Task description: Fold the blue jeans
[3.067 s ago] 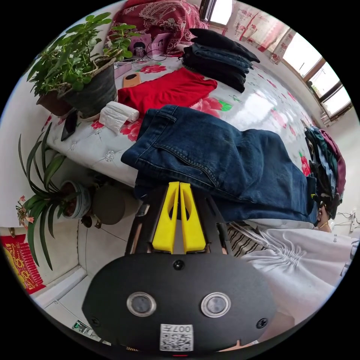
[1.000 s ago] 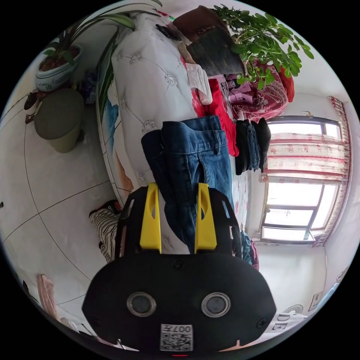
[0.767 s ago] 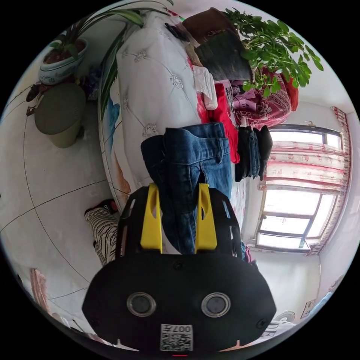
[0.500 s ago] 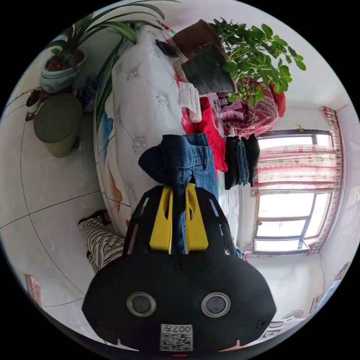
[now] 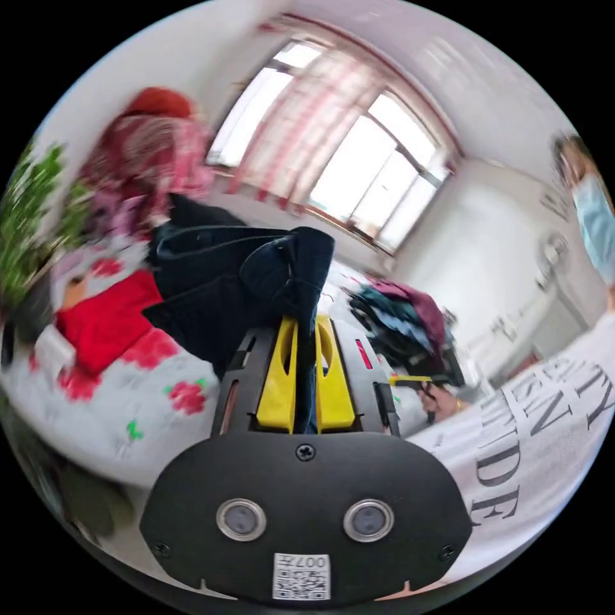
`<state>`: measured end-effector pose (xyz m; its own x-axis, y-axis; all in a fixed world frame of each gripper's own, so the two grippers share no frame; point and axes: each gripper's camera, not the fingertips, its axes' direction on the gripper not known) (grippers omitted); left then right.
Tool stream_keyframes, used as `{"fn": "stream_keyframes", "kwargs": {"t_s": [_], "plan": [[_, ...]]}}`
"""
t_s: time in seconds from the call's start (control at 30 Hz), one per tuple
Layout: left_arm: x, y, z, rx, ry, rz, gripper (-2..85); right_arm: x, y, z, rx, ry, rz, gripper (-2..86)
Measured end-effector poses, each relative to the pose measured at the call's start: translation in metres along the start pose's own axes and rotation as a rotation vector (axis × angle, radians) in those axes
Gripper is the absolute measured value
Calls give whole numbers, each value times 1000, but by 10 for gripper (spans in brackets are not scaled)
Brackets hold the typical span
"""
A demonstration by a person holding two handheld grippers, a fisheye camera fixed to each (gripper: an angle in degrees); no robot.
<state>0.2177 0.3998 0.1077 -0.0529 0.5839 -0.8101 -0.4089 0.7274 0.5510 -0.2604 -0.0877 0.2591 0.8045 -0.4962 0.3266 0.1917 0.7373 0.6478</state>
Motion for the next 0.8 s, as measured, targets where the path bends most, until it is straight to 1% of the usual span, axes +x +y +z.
{"fn": "stream_keyframes", "kwargs": {"t_s": [0.03, 0.07, 0.1, 0.13, 0.17, 0.2, 0.23, 0.3, 0.37, 0.47, 0.53, 0.63, 0.7, 0.8], "plan": [[37, -8, 30, -54, 105, 112, 44, 11, 2, -7, 28, -8, 36, 75], [53, -10, 46, -85, 160, 152, 46, 32, 8, -21, 82, -21, 111, 77], [81, -7, 80, -149, 268, 192, 54, 53, 16, -32, 131, -35, 182, 78], [105, 3, 117, -214, 368, 216, 67, 62, 20, -37, 155, -41, 212, 79], [114, 9, 136, -250, 409, 228, 75, 80, 29, -44, 193, -41, 271, 81], [125, 25, 172, -335, 456, 223, 85, 95, 37, -48, 211, -42, 325, 83], [128, 40, 206, -446, 455, 197, 90, 102, 41, -49, 217, -47, 348, 84], [118, 57, 236, -567, 410, 144, 91, 120, 54, -50, 232, -69, 402, 89], [98, 66, 237, -567, 385, 112, 92, 129, 61, -46, 221, -71, 424, 93], [44, 75, 226, -573, 246, 21, 97, 142, 64, -35, 201, -88, 453, 101], [-9, 84, 218, -574, 130, -95, 112, 150, 59, -26, 187, -125, 466, 106], [-67, 94, 219, -583, 65, -230, 138, 161, 42, -8, 145, -160, 465, 111], [-92, 98, 229, -610, 45, -262, 154, 168, 23, 12, 63, -147, 450, 111], [-122, 105, 263, -688, 96, -296, 170, 169, 0, 31, 27, -152, 410, 100]]}}
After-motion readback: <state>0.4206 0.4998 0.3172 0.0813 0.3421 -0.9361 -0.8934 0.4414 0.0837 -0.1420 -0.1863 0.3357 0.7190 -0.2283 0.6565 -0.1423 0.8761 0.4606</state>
